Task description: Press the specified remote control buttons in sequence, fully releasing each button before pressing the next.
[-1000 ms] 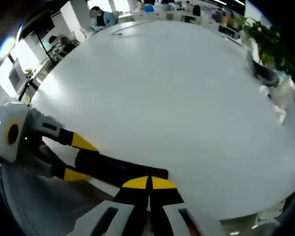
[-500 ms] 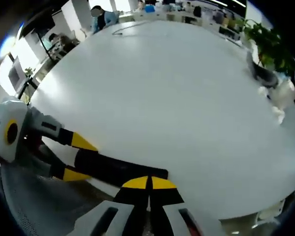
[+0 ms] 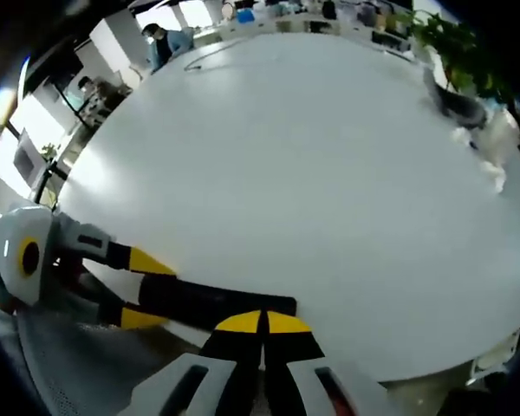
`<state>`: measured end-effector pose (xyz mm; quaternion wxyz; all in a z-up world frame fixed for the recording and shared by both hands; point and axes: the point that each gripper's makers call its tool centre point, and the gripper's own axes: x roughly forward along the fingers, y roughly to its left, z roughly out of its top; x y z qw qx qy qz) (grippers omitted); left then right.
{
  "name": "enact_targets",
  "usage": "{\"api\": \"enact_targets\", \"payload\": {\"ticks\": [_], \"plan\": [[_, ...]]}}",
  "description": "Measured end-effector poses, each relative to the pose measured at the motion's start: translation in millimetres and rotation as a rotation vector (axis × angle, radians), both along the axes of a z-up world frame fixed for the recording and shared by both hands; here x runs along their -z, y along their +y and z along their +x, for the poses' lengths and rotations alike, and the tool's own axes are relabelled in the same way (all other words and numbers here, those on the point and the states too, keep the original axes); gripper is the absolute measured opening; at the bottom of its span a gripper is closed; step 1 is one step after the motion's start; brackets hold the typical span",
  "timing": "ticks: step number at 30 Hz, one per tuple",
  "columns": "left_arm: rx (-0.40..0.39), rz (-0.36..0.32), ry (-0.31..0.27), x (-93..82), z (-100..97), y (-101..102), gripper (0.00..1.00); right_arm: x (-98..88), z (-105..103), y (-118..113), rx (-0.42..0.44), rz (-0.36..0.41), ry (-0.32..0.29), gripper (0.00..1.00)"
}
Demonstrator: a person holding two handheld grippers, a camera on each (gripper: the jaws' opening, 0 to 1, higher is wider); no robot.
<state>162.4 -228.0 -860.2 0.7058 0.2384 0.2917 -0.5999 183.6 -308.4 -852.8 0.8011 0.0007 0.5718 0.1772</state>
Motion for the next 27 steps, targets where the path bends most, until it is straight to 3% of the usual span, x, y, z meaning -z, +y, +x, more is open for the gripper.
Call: {"api": "enact_targets", "payload": {"ticks": [11,15,20,27], "plan": [[0.0,-0.006,0.002,0.2,0.3,0,0.24,-3.1,2,0,0.041,0.057,0.007,0.0],[0.001,-0.005,0.0,0.3,0.3,0,0.24,-7.1,2,6,0.054,0.124,0.007,0.0],[0.0,-0.005,0.0,0.2,0.2,0,0.24,-6.2,0,11,0.054,0.156,0.029,0.0],[0.0,-0.003,-0.003,0.2,0.3,0,0.24,-4.1,-2,15,0.025,0.145,0.03,0.0]]}}
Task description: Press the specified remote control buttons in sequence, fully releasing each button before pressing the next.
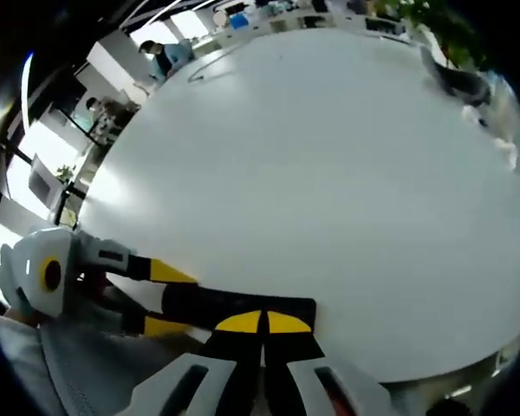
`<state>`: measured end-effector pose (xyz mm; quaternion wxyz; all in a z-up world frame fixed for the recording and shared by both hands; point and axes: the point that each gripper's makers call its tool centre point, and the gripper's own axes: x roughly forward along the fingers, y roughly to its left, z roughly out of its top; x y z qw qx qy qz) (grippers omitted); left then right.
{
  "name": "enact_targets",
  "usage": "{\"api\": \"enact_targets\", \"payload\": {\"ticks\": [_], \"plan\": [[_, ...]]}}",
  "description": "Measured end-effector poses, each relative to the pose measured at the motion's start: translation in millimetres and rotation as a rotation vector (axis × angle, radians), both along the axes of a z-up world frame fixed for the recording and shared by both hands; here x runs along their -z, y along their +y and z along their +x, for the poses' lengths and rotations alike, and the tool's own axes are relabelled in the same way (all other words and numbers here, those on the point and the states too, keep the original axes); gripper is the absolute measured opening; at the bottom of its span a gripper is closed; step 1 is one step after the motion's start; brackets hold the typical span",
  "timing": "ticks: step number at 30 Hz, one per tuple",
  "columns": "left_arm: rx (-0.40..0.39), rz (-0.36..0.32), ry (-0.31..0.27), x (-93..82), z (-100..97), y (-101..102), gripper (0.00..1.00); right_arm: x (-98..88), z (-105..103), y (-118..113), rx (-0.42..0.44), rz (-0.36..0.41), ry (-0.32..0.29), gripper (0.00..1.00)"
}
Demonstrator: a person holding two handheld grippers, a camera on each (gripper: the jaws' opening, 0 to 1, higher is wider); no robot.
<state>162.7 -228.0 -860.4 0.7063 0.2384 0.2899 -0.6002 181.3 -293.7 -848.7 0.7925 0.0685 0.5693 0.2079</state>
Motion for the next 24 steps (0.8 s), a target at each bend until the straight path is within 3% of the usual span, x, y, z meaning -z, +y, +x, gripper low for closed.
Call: {"api": "enact_targets", "payload": {"ticks": [8,24], "plan": [[0.0,0.001,-0.001,0.1,0.1,0.0,0.24,4.8,-0.1,-2.1,-0.026,-0.044,-0.007,0.0],[0.0,0.003,-0.002,-0.3,-0.4,0.2,0.24,3.3,0.2,-1.4,-0.021,-0.04,-0.009,0.0]]}}
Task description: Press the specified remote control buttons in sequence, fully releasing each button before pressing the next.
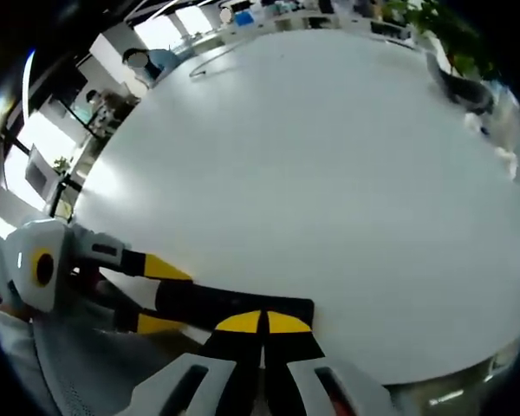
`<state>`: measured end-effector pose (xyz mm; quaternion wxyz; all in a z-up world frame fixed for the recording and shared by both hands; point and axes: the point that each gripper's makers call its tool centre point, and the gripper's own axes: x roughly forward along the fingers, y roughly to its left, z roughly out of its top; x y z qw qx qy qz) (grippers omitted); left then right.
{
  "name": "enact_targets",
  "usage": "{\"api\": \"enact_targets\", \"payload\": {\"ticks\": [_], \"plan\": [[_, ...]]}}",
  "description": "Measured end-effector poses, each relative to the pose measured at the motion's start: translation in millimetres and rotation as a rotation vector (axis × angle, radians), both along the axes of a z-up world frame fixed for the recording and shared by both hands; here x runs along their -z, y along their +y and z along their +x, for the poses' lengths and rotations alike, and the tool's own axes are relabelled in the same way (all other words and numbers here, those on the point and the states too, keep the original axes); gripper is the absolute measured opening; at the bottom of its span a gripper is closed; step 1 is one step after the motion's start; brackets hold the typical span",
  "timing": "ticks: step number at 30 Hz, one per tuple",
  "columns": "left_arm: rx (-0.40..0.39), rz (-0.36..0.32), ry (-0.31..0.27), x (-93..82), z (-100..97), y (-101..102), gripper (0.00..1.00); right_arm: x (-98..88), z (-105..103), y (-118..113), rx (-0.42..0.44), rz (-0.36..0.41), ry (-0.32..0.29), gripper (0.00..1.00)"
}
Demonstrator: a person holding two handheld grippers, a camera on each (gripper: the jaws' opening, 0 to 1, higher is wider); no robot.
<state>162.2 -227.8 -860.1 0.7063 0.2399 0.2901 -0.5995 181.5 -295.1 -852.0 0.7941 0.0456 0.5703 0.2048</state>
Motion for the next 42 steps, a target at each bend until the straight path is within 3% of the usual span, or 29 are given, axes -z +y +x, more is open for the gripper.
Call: {"api": "enact_targets", "payload": {"ticks": [21,25,29,37,42], "plan": [[-0.001,-0.001,0.0,0.1,0.9,0,0.24,-0.3,0,1,-0.047,-0.035,-0.011,0.0],[0.001,-0.003,0.0,0.2,1.0,0,0.24,-1.0,2,2,-0.091,-0.058,-0.049,0.0],[0.002,-0.003,0.0,0.2,1.0,0,0.24,-8.6,7,9,-0.093,-0.015,-0.1,0.0],[0.003,-0.002,-0.001,0.2,1.0,0,0.24,-7.4,11,11,-0.071,0.023,-0.104,0.0],[0.003,-0.002,-0.001,0.2,1.0,0,0.24,-5.6,11,11,-0.087,0.0,-0.118,0.0]]}}
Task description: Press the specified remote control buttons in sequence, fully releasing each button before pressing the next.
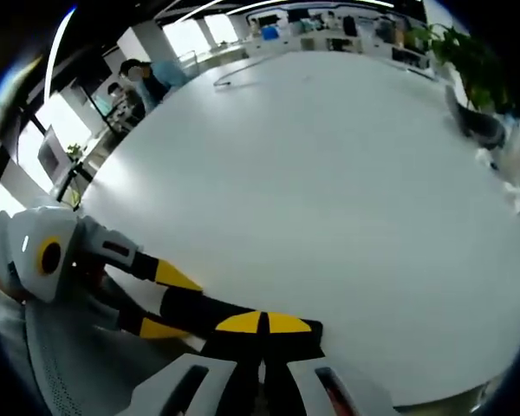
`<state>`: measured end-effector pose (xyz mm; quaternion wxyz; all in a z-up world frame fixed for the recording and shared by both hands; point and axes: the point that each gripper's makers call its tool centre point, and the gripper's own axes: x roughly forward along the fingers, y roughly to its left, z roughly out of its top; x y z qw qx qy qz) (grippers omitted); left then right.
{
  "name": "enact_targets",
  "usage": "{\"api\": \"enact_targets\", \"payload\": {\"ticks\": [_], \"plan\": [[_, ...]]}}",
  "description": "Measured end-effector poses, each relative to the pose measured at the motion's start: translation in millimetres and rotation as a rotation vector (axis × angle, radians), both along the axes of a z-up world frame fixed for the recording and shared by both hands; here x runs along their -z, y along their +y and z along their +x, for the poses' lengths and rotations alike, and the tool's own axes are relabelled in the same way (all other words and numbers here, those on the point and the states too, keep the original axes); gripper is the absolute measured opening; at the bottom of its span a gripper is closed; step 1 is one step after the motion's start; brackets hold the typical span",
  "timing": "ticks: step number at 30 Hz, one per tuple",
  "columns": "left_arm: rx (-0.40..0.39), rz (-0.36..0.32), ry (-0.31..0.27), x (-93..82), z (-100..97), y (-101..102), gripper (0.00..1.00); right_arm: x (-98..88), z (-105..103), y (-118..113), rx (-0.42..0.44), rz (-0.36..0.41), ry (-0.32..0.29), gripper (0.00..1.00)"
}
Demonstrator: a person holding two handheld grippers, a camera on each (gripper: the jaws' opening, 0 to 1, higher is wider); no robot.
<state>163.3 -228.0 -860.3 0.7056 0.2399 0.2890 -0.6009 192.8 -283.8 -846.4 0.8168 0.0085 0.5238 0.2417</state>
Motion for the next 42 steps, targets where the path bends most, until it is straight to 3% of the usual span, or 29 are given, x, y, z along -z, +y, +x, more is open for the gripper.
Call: {"api": "enact_targets", "payload": {"ticks": [9,17,24,31,42], "plan": [[0.0,0.0,0.0,0.2,0.0,0.0,0.24,2.9,-2.8,3.9,-0.016,0.02,0.019,0.0],[0.0,0.0,0.0,0.4,0.2,-0.2,0.24,7.2,-3.9,5.6,-0.053,-0.014,-0.001,0.0],[0.0,0.0,0.001,0.4,0.1,-0.1,0.24,7.1,-3.5,5.2,-0.031,0.003,0.0,0.0],[-0.003,0.0,0.001,0.1,0.2,0.1,0.24,8.1,-4.6,7.7,-0.093,-0.064,-0.045,0.0],[-0.004,-0.003,0.001,-0.4,0.3,0.1,0.24,8.1,-3.5,6.3,-0.117,-0.087,-0.067,0.0]]}}
